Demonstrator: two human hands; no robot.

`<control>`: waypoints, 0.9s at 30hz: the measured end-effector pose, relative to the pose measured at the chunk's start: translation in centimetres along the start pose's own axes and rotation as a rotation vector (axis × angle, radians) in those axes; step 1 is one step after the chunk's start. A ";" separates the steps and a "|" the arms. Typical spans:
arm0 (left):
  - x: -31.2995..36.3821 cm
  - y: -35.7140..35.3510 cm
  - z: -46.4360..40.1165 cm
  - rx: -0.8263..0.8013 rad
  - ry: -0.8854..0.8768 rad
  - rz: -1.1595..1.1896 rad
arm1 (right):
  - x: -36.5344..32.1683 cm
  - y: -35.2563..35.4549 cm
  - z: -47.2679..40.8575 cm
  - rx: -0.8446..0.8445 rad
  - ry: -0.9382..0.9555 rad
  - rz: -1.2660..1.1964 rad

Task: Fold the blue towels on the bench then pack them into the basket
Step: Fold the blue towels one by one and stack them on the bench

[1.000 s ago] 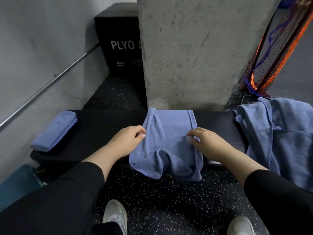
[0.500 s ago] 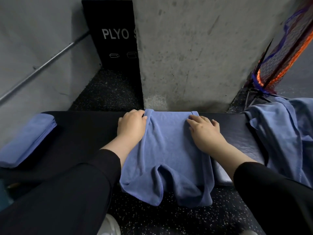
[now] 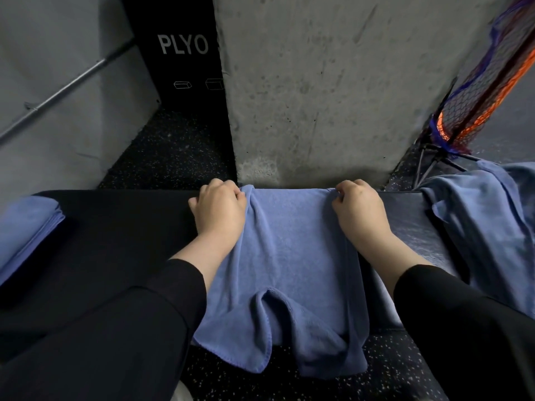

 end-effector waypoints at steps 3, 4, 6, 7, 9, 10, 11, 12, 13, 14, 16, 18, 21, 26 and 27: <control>-0.3 1.2 -0.5 0.095 0.039 0.111 | 0.4 0.9 -0.5 0.012 -0.068 -0.128; -0.6 1.7 -0.9 0.117 0.071 0.155 | 0.6 1.4 -0.7 0.020 -0.102 -0.185; -1.5 2.4 -1.4 0.133 0.111 0.215 | 1.2 2.1 -1.0 0.006 -0.150 -0.236; -2.0 2.7 -1.5 0.127 0.112 0.221 | 1.5 2.2 -1.0 -0.014 -0.155 -0.218; -2.8 3.0 -1.2 0.098 0.098 0.210 | 2.2 2.2 -0.8 -0.047 -0.141 -0.128; -3.2 3.0 -1.0 0.087 0.086 0.206 | 2.5 1.9 -0.7 -0.052 -0.123 -0.084; -3.5 2.8 -0.9 0.081 0.070 0.201 | 2.8 1.7 -0.6 -0.047 -0.098 -0.053; -3.8 2.7 -0.8 0.076 0.049 0.194 | 3.0 1.4 -0.6 -0.041 -0.073 -0.036; -4.0 2.5 -0.8 0.069 0.022 0.181 | 3.0 1.3 -0.7 -0.039 -0.052 -0.030; -4.0 2.4 -0.8 0.065 -0.011 0.164 | 3.0 1.2 -0.8 -0.039 -0.036 -0.028; -4.1 2.2 -0.8 0.063 -0.067 0.080 | 2.8 1.1 -0.9 -0.033 -0.023 0.003; -4.3 1.8 -0.5 0.061 -0.117 -0.031 | 2.9 1.0 -0.8 -0.001 0.001 0.077; -4.4 1.1 -0.1 0.006 -0.274 -0.088 | 3.2 0.6 -0.7 -0.025 0.073 0.145; -4.6 0.7 0.0 -0.089 -0.288 -0.131 | 3.5 0.3 -0.8 -0.103 0.007 0.207; -4.6 0.7 0.1 -0.090 -0.284 -0.132 | 3.5 0.3 -0.8 -0.093 -0.018 0.223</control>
Point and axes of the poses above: each hand's wrist, its own z-axis away from the middle knuckle, its own y-axis out of the back of the hand, x = y × z, the point moved 1 cm from there along -z, towards the middle knuckle, and after that the axes turned 8 degrees about z, right-handed, at the moved point
